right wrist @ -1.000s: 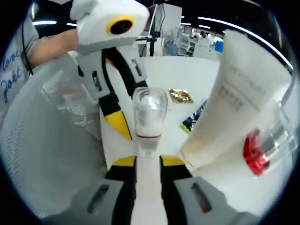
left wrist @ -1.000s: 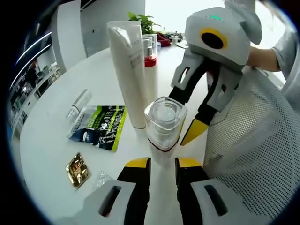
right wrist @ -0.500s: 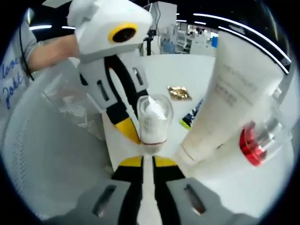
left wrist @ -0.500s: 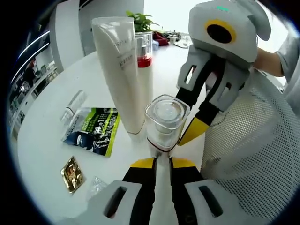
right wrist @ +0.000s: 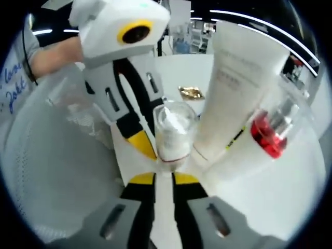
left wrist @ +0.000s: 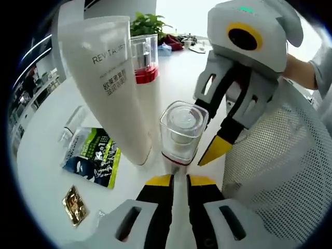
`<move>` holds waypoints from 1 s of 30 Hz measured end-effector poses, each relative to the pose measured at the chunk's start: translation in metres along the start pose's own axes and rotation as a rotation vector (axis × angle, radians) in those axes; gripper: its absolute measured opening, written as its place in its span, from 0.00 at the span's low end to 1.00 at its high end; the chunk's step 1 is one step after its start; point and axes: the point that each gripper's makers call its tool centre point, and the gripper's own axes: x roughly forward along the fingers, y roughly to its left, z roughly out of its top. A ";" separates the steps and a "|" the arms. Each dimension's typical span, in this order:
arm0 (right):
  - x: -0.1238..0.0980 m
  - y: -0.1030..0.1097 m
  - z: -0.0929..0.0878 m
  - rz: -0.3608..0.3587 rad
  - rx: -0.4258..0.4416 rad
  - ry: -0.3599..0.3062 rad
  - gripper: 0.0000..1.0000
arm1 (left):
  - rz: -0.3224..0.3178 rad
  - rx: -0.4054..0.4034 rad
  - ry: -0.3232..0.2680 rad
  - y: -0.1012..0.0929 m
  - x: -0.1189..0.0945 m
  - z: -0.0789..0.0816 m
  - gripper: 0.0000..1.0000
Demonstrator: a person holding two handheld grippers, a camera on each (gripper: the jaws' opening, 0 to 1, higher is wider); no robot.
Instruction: Arrange the skincare products in the storage area until every visible bottle or jar stands upright without overlapping.
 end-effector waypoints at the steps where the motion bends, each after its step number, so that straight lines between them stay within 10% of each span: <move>1: -0.001 -0.001 -0.001 -0.005 -0.003 0.002 0.13 | -0.004 0.001 0.001 -0.001 0.002 0.001 0.06; 30: -0.011 -0.029 -0.017 -0.073 0.068 0.003 0.12 | 0.015 -0.047 -0.021 0.002 0.023 0.021 0.08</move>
